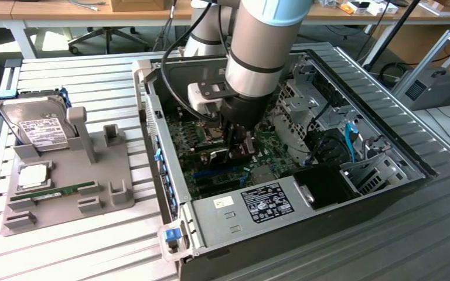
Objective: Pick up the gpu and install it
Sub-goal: 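Insert the gpu into the slot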
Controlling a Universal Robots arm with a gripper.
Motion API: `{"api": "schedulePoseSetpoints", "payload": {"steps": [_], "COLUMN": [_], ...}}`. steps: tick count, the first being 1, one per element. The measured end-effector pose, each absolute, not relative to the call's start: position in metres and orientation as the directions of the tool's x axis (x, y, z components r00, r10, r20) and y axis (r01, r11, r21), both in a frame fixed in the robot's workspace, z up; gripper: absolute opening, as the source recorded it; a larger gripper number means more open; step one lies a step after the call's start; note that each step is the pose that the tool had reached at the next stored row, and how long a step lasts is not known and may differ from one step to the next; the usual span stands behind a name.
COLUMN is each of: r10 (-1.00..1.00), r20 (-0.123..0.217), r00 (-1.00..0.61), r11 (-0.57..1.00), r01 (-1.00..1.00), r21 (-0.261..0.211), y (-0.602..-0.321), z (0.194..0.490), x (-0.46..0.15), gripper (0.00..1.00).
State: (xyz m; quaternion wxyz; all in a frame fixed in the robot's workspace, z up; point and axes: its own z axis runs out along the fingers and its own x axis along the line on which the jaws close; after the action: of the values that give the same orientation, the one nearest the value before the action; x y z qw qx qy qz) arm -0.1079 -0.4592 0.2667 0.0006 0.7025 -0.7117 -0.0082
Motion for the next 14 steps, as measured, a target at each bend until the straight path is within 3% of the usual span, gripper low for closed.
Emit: {"api": "schedulePoseSetpoints", "payload": {"steps": [14], "r10": [-1.000], "r20": [-0.021], "r00": [-0.013], "r11": [0.013], "r01": [-1.000], "r21": [0.013], "y": [-0.4594], "z": [0.2664], "x": [-0.1079], "gripper": [0.27]}}
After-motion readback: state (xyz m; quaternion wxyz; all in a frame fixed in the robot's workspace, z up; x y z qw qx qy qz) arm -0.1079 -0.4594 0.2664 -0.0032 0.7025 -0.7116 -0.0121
